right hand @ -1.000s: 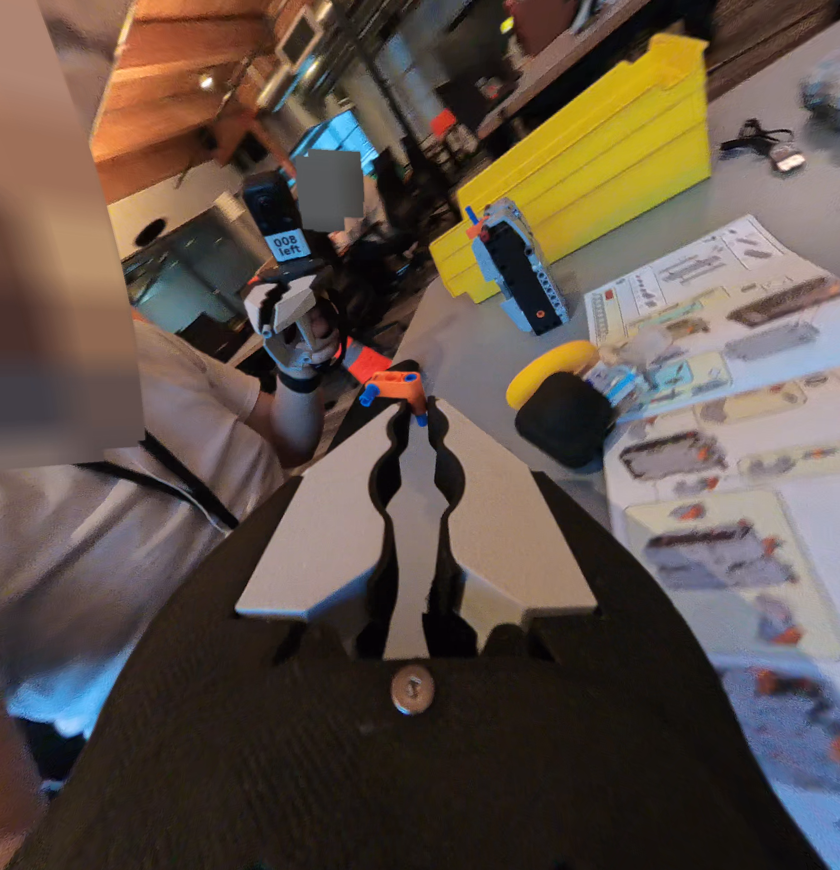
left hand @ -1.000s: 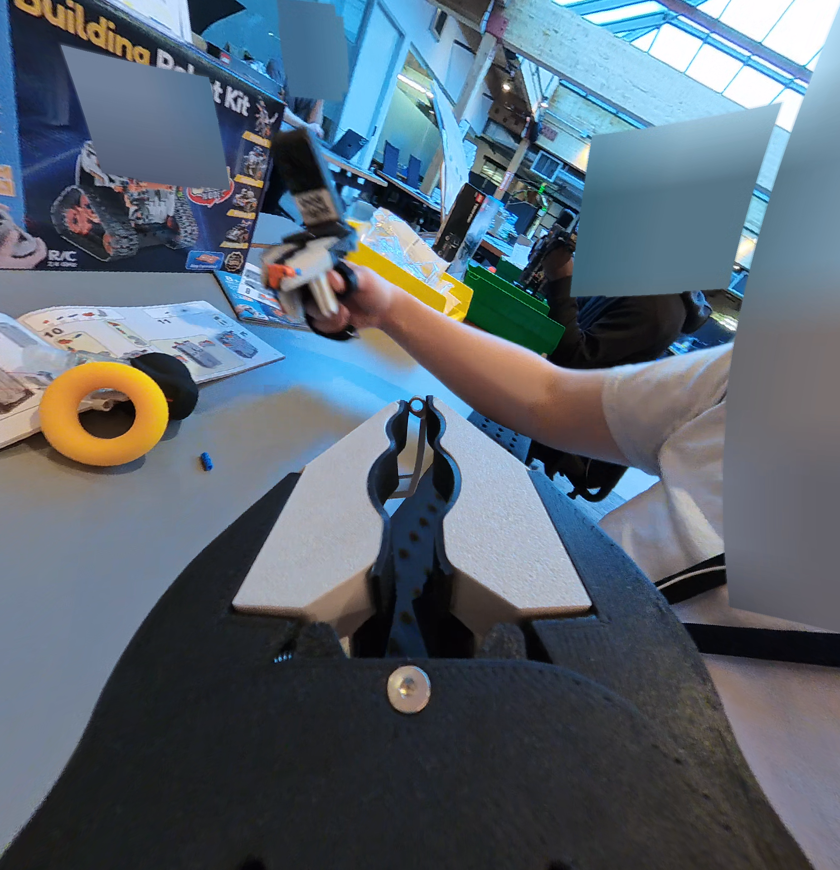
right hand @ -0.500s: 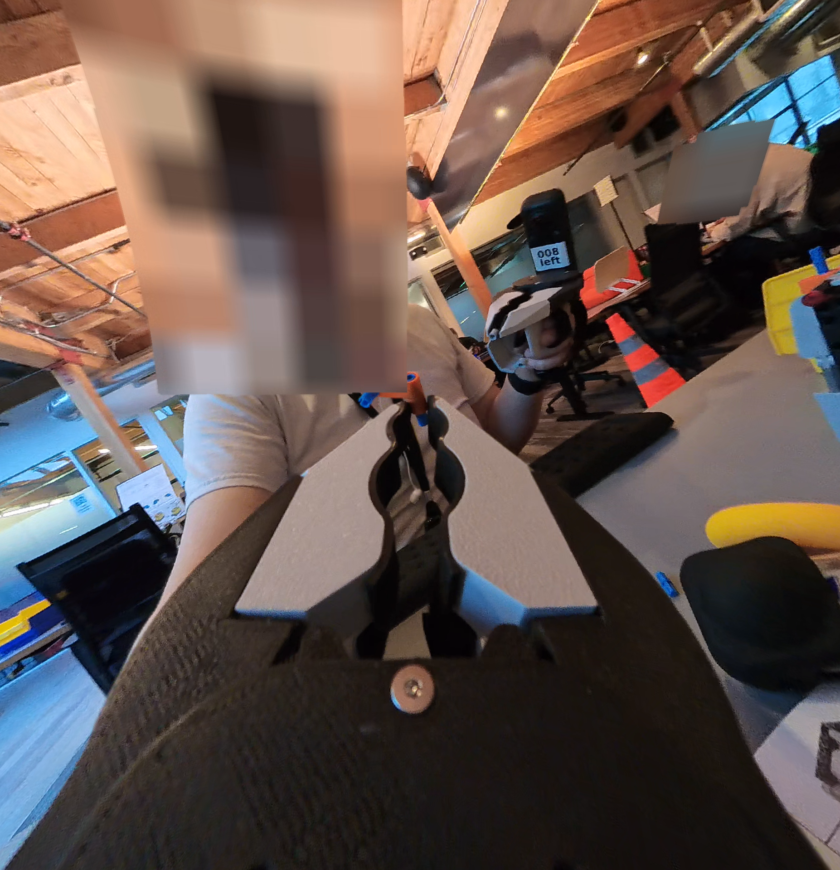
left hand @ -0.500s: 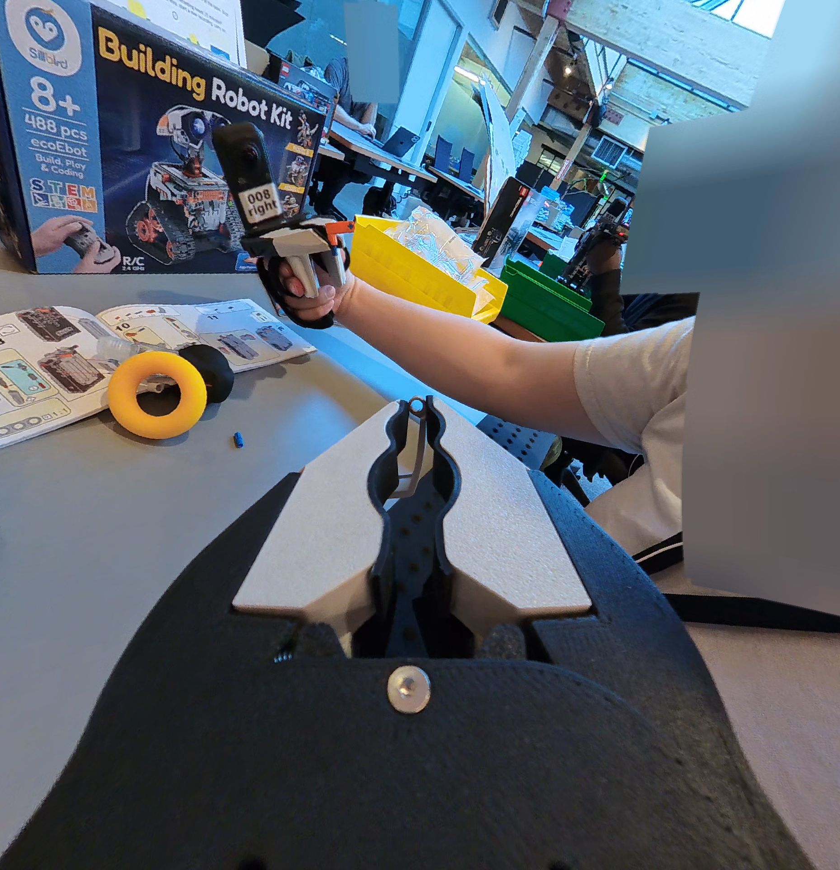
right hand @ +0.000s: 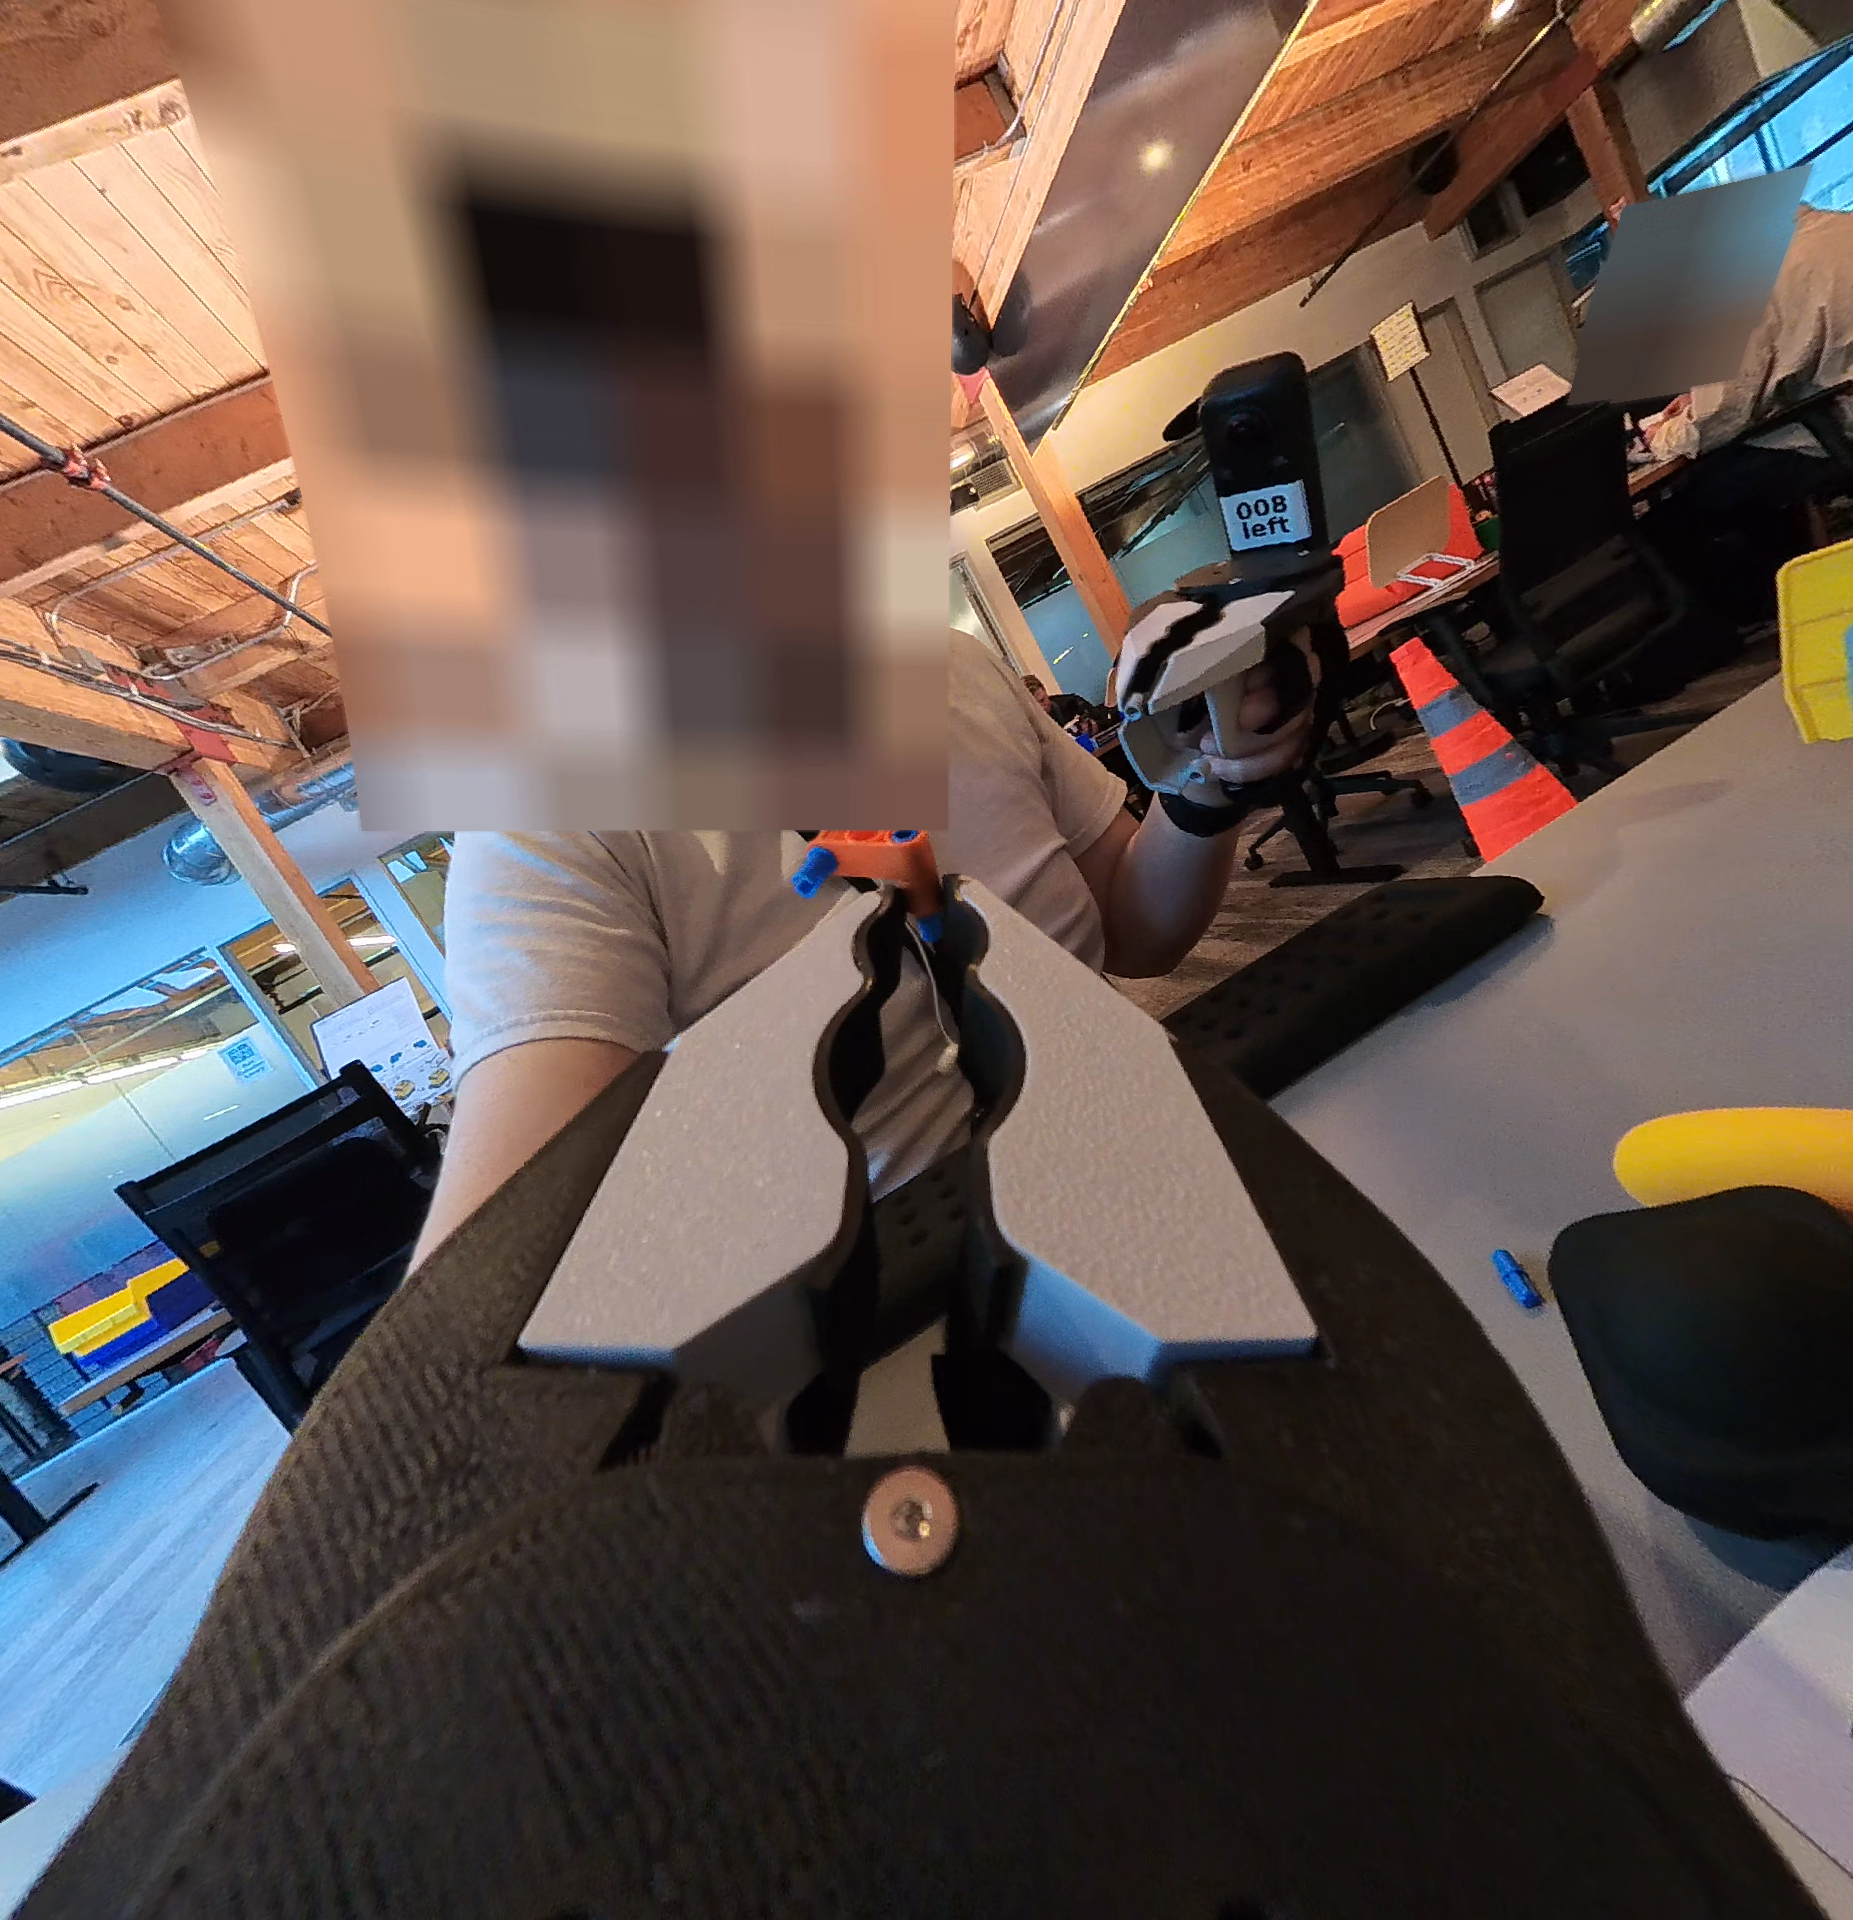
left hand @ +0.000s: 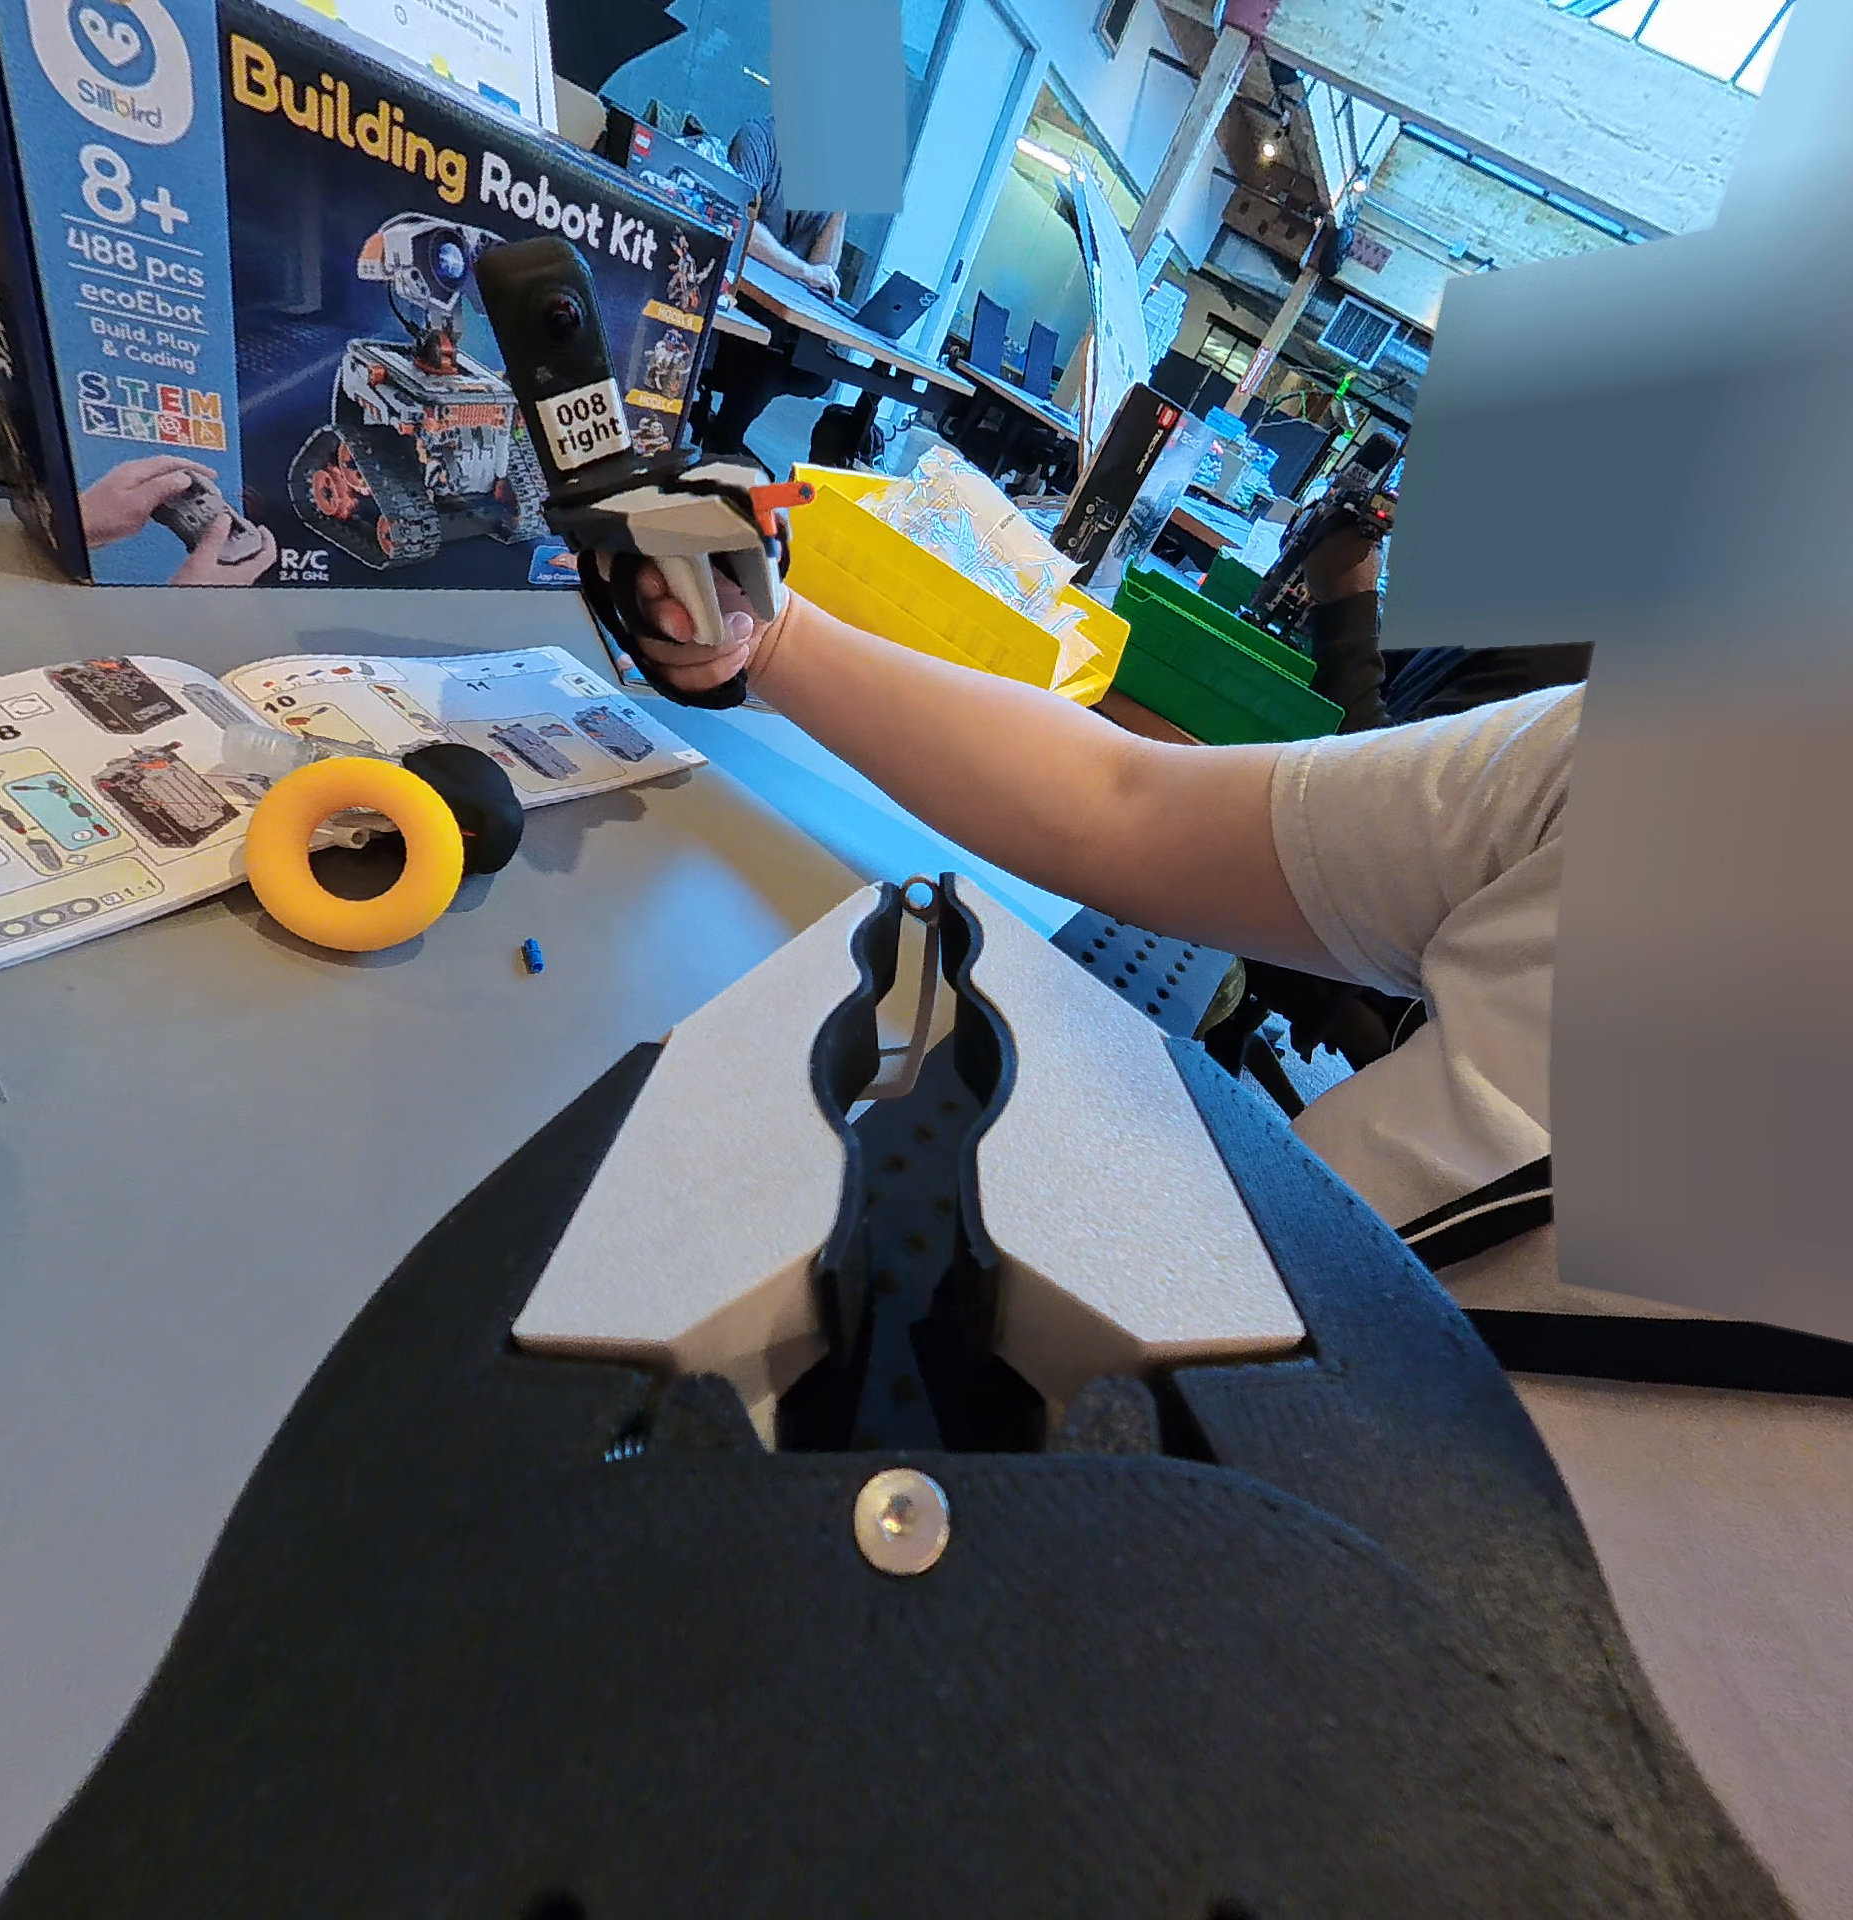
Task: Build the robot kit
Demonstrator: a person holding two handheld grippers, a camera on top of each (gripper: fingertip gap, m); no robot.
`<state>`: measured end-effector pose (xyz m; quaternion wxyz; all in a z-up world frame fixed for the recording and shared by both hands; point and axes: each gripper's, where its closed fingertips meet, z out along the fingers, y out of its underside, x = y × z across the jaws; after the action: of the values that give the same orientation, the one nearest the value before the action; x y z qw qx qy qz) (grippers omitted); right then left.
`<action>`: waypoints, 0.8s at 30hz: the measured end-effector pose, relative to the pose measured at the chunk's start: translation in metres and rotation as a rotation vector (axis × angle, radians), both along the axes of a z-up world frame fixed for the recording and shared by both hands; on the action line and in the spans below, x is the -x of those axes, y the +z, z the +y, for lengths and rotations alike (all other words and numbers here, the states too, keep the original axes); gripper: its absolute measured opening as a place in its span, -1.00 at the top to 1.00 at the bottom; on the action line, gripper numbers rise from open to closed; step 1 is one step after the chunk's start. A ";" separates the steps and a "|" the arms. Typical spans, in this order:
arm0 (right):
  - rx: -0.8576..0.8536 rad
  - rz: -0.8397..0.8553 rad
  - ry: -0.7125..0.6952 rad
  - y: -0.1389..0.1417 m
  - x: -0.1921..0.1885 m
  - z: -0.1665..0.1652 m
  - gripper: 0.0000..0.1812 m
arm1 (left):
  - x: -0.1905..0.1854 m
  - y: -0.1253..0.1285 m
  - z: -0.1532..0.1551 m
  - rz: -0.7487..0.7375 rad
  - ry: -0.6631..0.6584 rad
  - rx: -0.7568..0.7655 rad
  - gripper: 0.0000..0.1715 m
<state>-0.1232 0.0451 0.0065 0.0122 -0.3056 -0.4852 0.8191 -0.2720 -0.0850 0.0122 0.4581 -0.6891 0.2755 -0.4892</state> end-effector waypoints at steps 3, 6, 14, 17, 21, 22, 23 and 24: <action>-0.003 -0.007 -0.004 -0.001 0.000 0.000 0.94 | 0.000 0.000 0.000 0.000 -0.001 0.002 0.94; -0.003 -0.011 -0.002 -0.001 0.000 -0.001 0.94 | 0.000 -0.001 -0.001 -0.001 -0.001 0.003 0.94; 0.002 -0.005 -0.016 -0.001 -0.003 -0.002 0.94 | -0.003 -0.002 -0.001 0.001 -0.010 0.005 0.94; 0.003 -0.003 -0.016 -0.002 -0.004 -0.002 0.94 | -0.003 -0.002 -0.001 0.003 -0.010 0.005 0.94; 0.001 -0.004 -0.016 -0.002 -0.004 -0.003 0.94 | -0.003 -0.002 0.000 0.005 -0.010 0.004 0.94; 0.003 -0.003 -0.018 -0.002 -0.004 -0.003 0.94 | -0.004 -0.002 0.000 0.005 -0.011 0.004 0.94; 0.006 -0.001 -0.017 -0.002 -0.005 -0.003 0.94 | -0.004 -0.002 0.000 0.006 -0.011 0.005 0.94; 0.007 0.002 -0.017 -0.002 -0.005 -0.003 0.94 | -0.005 -0.002 0.000 0.007 -0.011 0.006 0.94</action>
<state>-0.1183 0.0422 0.0047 0.0186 -0.3092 -0.4798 0.8209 -0.2674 -0.0850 0.0097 0.4525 -0.6905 0.2796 -0.4902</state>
